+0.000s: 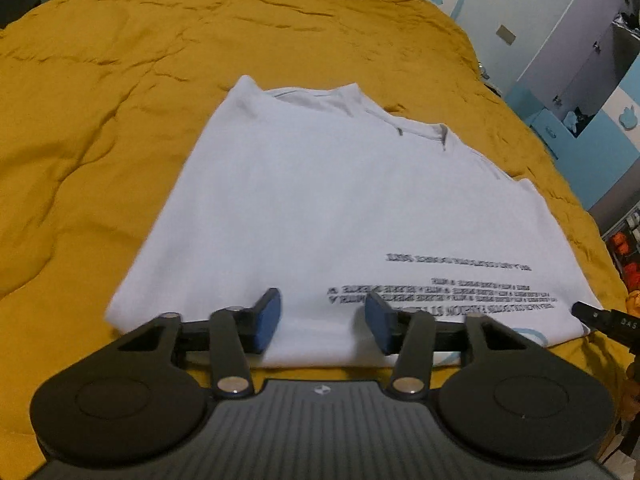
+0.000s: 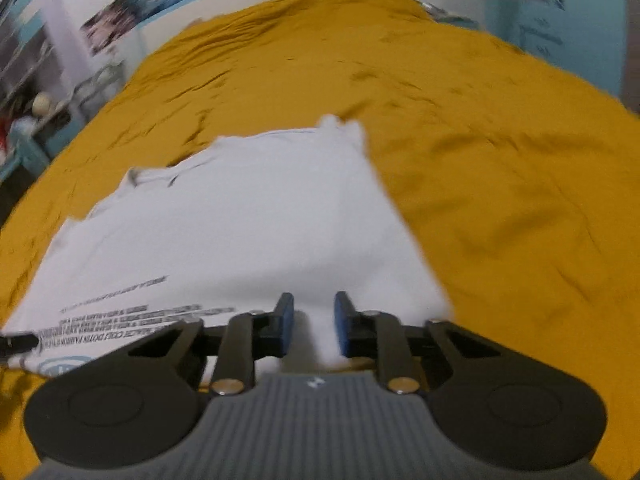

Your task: Fold small clothes

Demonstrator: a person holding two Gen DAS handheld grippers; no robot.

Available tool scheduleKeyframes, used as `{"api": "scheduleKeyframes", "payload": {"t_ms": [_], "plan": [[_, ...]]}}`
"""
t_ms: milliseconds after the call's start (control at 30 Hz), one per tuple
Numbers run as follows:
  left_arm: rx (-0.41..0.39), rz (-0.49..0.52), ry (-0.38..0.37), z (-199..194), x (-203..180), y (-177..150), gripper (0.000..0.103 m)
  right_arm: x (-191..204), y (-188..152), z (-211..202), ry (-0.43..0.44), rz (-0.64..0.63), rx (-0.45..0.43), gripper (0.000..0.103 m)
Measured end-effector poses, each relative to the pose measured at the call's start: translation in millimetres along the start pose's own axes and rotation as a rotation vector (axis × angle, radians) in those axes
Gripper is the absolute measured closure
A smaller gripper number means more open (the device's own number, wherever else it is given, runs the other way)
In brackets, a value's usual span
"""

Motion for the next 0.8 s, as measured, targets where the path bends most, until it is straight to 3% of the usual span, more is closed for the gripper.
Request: {"api": "scheduleKeyframes", "payload": {"t_ms": [67, 233, 300, 333, 433, 500, 633, 800], "plan": [[0.007, -0.009, 0.005, -2.4, 7.6, -1.9, 0.06, -5.4, -2.6, -2.5, 0.011, 0.034, -0.005, 0.098], [0.02, -0.092, -0.013, -12.5, 29.6, -2.8, 0.064, -2.3, 2.5, -2.1, -0.008, 0.042, 0.006, 0.098], [0.032, -0.129, -0.015, -20.6, 31.5, -1.2, 0.063, 0.2, 7.9, -8.7, -0.013, 0.053, 0.008, 0.091], [0.031, -0.119, -0.011, -26.4, 28.8, 1.3, 0.058, 4.6, 12.4, -10.5, -0.007, 0.055, -0.001, 0.086], [-0.013, -0.063, 0.046, -44.0, 20.4, 9.6, 0.03, 45.8, 21.5, -27.2, 0.042, -0.006, -0.053, 0.079], [-0.036, -0.032, 0.073, -49.2, 16.4, 14.0, 0.029, 81.8, 20.8, -32.1, 0.085, -0.072, -0.062, 0.074], [-0.015, -0.02, 0.091, -42.1, 12.3, 18.4, 0.029, 153.4, 6.2, -30.1, 0.255, -0.099, -0.029, 0.072], [0.024, -0.032, 0.122, -26.1, 16.4, 10.1, 0.029, 204.1, -21.6, -20.8, 0.353, -0.106, 0.031, 0.072]]}}
Point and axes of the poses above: each gripper's, at about its wrist camera, not at the fingertips, and z roughly the way its jaws point, x to its left, y to its top, the point moved 10 cm from there along z, roughly the way its jaws point, and after that the axes turned 2 degrees about -z, right-handed, at the moved point
